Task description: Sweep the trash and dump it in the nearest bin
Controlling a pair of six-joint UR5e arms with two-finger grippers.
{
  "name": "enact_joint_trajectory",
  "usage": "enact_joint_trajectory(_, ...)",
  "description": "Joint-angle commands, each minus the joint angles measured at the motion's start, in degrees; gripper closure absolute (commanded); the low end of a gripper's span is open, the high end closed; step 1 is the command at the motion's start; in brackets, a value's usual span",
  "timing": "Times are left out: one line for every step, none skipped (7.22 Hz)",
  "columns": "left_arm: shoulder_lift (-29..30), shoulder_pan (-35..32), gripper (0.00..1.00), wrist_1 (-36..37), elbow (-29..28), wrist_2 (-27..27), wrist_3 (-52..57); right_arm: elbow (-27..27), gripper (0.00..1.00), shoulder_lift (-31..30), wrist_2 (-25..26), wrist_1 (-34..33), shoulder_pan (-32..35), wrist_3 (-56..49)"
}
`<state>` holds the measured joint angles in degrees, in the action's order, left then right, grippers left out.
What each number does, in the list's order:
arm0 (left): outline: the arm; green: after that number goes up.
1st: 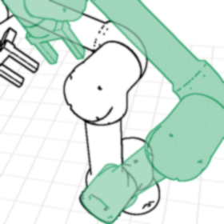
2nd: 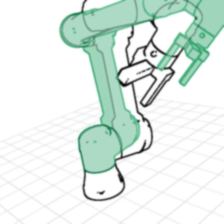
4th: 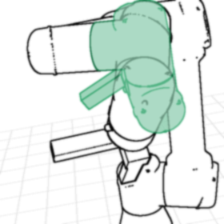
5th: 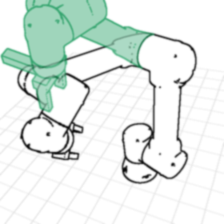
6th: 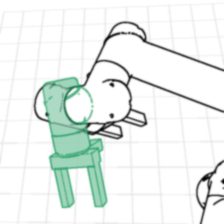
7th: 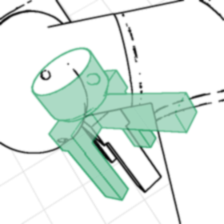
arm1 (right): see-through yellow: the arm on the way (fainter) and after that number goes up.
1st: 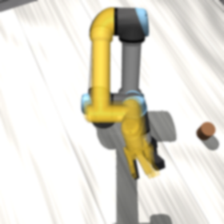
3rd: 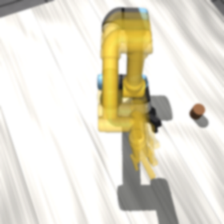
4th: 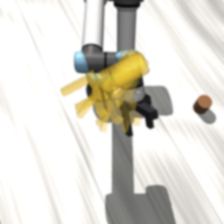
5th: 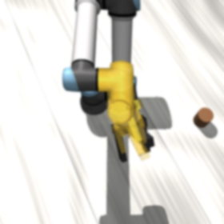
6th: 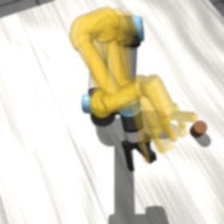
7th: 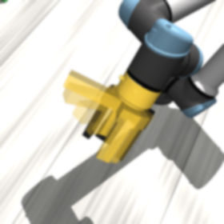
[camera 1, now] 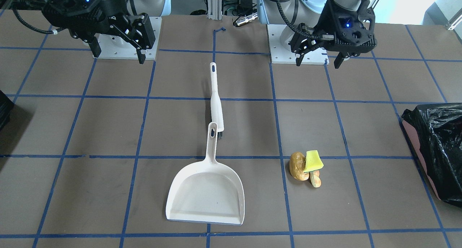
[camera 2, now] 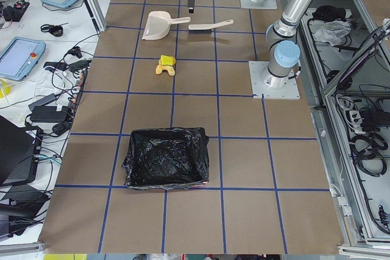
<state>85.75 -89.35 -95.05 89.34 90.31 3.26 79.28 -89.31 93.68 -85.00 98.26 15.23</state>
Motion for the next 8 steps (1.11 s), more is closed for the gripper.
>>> enact_joint_trajectory(0.0, 0.0, 0.00, 0.2, 0.1, 0.5, 0.1, 0.1, 0.00, 0.0, 0.3, 0.3, 0.0, -0.1)
enact_joint_trajectory(0.3, 0.0, 0.00, 0.2, 0.0, 0.7, 0.1, 0.2, 0.00, 0.0, 0.4, 0.3, 0.0, -0.1)
enact_joint_trajectory(0.4, 0.0, 0.00, 0.3, 0.0, 0.7, 0.1, 0.2, 0.00, 0.0, 0.4, 0.4, 0.0, -0.1)
enact_joint_trajectory(0.6, 0.0, 0.00, 0.4, 0.0, 0.4, 0.1, 0.2, 0.00, 0.0, 0.4, 0.4, 0.0, -0.1)
enact_joint_trajectory(0.6, 0.2, 0.00, 0.2, 0.1, 0.7, 0.2, 0.3, 0.00, 0.0, 0.4, 0.4, 0.0, -0.1)
enact_joint_trajectory(0.6, 0.3, 0.00, 0.4, 0.2, 0.6, 0.2, 0.3, 0.00, 0.0, 0.5, 0.4, 0.0, 0.0)
enact_joint_trajectory(0.1, 0.4, 0.00, 0.4, 0.8, 0.7, 0.1, 0.3, 0.00, -0.1, 0.5, 0.4, 0.0, 0.2)
enact_joint_trajectory(0.0, 0.4, 0.00, 0.7, 1.4, 0.7, 0.1, 0.3, 0.00, -0.1, 0.5, 0.4, 0.0, 0.2)
